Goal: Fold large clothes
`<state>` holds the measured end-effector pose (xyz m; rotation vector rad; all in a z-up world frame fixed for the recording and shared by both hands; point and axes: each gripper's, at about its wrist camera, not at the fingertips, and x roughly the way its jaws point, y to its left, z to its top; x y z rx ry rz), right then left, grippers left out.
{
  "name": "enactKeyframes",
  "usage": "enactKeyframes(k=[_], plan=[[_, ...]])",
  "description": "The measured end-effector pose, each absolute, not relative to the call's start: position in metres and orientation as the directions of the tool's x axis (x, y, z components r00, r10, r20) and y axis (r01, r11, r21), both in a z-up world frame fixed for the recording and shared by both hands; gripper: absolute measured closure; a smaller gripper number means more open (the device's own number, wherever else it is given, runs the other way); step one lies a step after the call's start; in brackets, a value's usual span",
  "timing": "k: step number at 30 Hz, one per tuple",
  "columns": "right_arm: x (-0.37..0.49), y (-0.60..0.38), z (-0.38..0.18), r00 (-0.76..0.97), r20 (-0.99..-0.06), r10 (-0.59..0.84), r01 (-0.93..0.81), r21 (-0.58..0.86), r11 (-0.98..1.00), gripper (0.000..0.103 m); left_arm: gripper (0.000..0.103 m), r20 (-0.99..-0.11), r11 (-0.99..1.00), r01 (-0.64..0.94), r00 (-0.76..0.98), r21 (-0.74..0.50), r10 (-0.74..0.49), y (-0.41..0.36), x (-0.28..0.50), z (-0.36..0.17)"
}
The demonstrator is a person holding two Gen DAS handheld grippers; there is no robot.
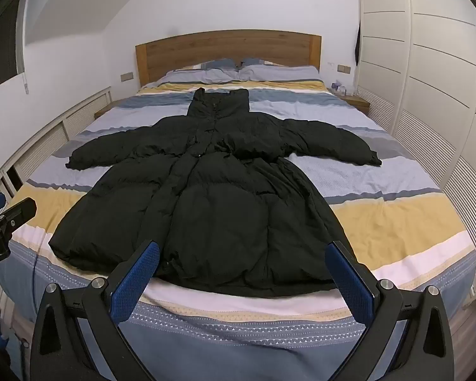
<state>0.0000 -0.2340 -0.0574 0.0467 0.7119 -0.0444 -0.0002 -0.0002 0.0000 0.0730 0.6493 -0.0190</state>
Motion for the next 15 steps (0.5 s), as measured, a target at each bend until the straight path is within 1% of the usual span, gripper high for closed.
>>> enactKeyframes(k=[15], plan=[[0.0009,-0.2354,-0.0573,0.752,-0.658,-0.03,0.06,0.023,0.998,0.001,0.004,-0.62,0.998,0.041,0.784,0.057,0.003,-0.0048,-0.0075,-0.0092]])
